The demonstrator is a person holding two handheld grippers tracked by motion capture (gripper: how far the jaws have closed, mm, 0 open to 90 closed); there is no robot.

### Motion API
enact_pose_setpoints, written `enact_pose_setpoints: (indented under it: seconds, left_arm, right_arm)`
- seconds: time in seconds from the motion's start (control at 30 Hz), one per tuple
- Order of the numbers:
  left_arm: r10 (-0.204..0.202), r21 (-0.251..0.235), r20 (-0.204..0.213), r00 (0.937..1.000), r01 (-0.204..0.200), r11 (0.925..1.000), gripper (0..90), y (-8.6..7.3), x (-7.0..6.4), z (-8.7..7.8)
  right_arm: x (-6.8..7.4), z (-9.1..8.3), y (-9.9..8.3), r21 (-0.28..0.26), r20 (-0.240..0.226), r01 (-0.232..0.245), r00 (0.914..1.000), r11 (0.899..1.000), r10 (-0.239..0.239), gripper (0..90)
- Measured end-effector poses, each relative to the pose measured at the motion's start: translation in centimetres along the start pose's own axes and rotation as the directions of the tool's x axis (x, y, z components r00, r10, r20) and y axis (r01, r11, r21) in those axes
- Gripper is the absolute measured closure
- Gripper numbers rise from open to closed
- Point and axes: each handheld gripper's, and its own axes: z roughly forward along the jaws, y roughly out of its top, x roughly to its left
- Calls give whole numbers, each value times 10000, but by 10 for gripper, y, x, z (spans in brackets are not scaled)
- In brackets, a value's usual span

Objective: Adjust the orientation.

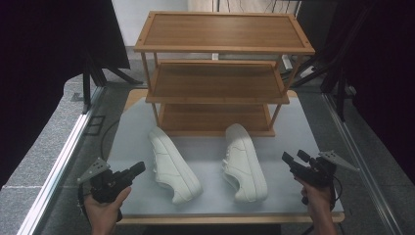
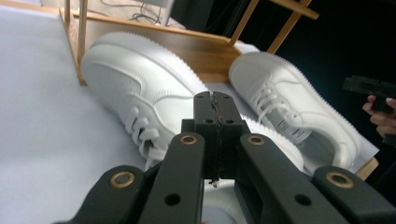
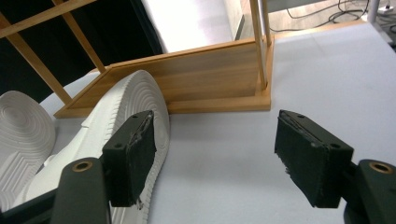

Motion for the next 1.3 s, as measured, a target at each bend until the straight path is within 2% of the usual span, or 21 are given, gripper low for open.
enact_pose_setpoints:
  seconds: [0.13, 0.23, 0.27, 0.3, 0.33, 0.37, 0.4, 0.43, 0.47, 0.5, 0.53, 0.67, 0.93, 1.3]
  left_arm:
    - [-62, 282, -37, 10000, 63, 9996, 900, -12, -4, 0]
    - [-205, 907, 50, 9998, 200, 9957, 897, -36, -8, 7]
    - [-205, 907, 50, 9998, 200, 9957, 892, -36, -8, 7]
    - [-336, 1343, 148, 9993, 313, 9904, 887, -47, -7, 15]
    - [-351, 1558, 177, 9992, 320, 9873, 887, -51, -8, 19]
    - [-351, 1558, 177, 9992, 320, 9873, 888, -51, -8, 19]
    - [-275, 1987, 257, 9993, 219, 9798, 890, -57, -10, 27]
    - [-212, 2184, 302, 9993, 141, 9758, 891, -59, -11, 31]
    - [-212, 2184, 302, 9993, 141, 9758, 894, -59, -11, 31]
    - [-245, 2470, 363, 9990, 148, 9689, 897, -62, -13, 38]
    - [-243, 2543, 395, 9989, 134, 9670, 898, -63, -13, 41]
    - [-196, 2575, 529, 9984, 53, 9663, 900, -64, -17, 47]
    - [-18, 2320, 632, 9980, -129, 9726, 900, -58, -21, 55]
    - [227, 2412, 767, 9968, -406, 9696, 900, -51, -26, 64]
  right_arm:
    - [-3, 2, -3, 78, -59, -236, 9997, 9997, 236, 289]
    - [-2, 1, -4, 95, 7, -279, 9996, 9996, 279, 291]
    - [-2, 1, -4, 95, 7, -279, 9996, 9996, 279, 291]
    - [0, -1, -3, 103, 58, -220, 9997, 9997, 220, 300]
    - [1, -1, -2, 66, 83, -180, 9998, 9998, 180, 301]
    - [1, -1, -2, 66, 83, -180, 9998, 9998, 180, 301]
    - [2, -1, -2, 53, 79, -178, 9998, 9998, 178, 301]
    - [2, -1, -2, 55, 90, -173, 9998, 9998, 173, 301]
    - [2, -1, -3, 59, 111, -173, 9998, 9998, 173, 301]
    - [2, -1, -3, 77, 128, -200, 9997, 9998, 199, 301]
    - [2, -1, -4, 117, 154, -186, 9997, 9998, 184, 301]
    - [0, -3, -5, 108, 240, -252, 9994, 9996, 249, 301]
    - [-5, -8, -7, 13, 481, -476, 9977, 9989, 474, 301]
    - [-3, -3, -10, 195, 514, -535, 9973, 9984, 524, 301]
